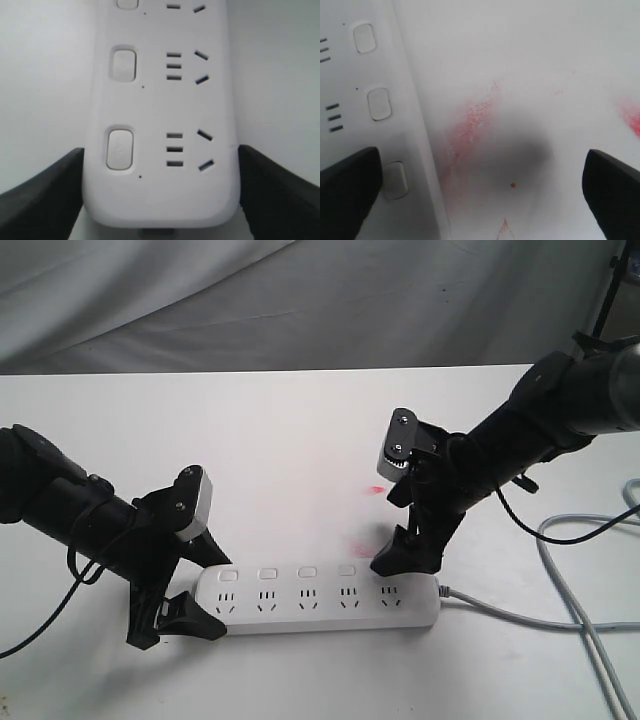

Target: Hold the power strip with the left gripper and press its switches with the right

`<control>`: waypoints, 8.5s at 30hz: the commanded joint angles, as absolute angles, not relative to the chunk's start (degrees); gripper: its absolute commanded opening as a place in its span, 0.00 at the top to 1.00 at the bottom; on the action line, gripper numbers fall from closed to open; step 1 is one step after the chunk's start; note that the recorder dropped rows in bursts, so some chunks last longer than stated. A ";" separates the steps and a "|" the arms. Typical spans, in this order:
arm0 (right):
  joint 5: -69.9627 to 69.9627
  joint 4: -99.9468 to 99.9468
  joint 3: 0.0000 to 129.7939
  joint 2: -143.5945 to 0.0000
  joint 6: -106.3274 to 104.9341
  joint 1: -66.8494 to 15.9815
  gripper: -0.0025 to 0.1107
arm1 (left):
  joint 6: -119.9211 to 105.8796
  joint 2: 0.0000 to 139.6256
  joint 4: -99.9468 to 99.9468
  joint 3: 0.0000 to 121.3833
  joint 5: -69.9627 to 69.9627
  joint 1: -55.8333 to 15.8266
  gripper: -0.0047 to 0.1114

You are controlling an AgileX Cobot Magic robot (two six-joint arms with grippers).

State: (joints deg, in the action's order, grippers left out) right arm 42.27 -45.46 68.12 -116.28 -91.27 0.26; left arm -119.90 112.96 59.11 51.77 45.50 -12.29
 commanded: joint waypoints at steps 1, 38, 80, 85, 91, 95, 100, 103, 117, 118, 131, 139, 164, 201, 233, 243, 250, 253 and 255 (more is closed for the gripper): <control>39.38 -44.50 67.78 -116.56 -91.66 0.55 0.05 | -119.99 112.78 59.47 51.48 43.21 -12.61 0.96; 40.73 -47.02 67.78 -115.57 -91.92 0.55 0.05 | -119.99 112.78 59.47 51.48 43.21 -12.61 0.96; 36.46 -36.50 67.78 -118.84 -87.99 0.55 0.05 | -119.99 112.78 59.47 51.48 43.47 -12.61 0.96; 36.40 -36.47 67.78 -119.18 -87.99 0.55 0.05 | -119.99 112.78 59.47 51.48 43.47 -12.61 0.96; 40.46 -44.45 67.78 -114.69 -90.37 0.55 0.05 | -119.99 112.78 59.47 51.48 43.47 -12.61 0.96; 43.52 -47.73 67.78 -109.23 -90.36 0.55 0.05 | -119.99 112.78 59.47 51.48 43.47 -12.61 0.96; 43.80 -48.72 67.78 -104.82 -89.51 0.55 0.05 | -119.99 112.78 59.47 51.48 43.47 -12.61 0.96; 43.66 -48.72 67.78 -103.18 -89.51 0.55 0.05 | -119.99 112.78 59.47 51.48 43.47 -12.61 0.96; 50.33 -50.25 67.78 -95.61 -84.24 0.78 0.24 | -119.99 112.78 59.47 51.48 43.47 -12.61 0.96; 50.64 -50.25 67.78 -94.76 -82.99 0.78 0.38 | -119.99 112.78 59.47 51.48 43.47 -12.61 0.96; 66.50 -56.17 67.78 -82.39 -77.93 0.78 0.77 | -119.99 112.78 59.47 51.48 43.47 -12.61 0.96; 69.96 -55.91 67.78 -81.57 -77.93 0.67 0.77 | -119.99 112.78 59.47 51.48 43.47 -12.61 0.96; 40.78 -49.95 67.78 -79.76 -70.94 0.67 0.77 | -119.99 112.78 59.47 51.48 43.47 -12.61 0.96; 9.63 -15.95 11.35 -11.10 -17.89 10.76 0.77 | -119.99 112.78 59.47 51.48 43.47 -12.61 0.96; 17.71 0.00 0.00 0.00 -4.04 5.73 0.77 | -119.99 112.78 59.47 51.48 43.47 -12.61 0.96; 19.55 -0.75 0.00 0.00 -4.04 5.73 0.77 | -119.99 112.78 59.47 51.48 43.47 -12.61 0.96; 19.55 -0.75 0.00 0.00 -4.04 5.73 0.77 | -119.99 112.78 59.47 51.48 43.47 -12.61 0.96; 19.55 -0.75 0.00 0.00 -4.04 5.73 0.77 | -119.99 112.78 59.47 51.48 43.47 -12.61 0.96; 19.55 -0.75 0.00 0.00 -4.04 5.73 0.77 | -119.99 112.78 59.47 51.48 43.47 -12.61 0.96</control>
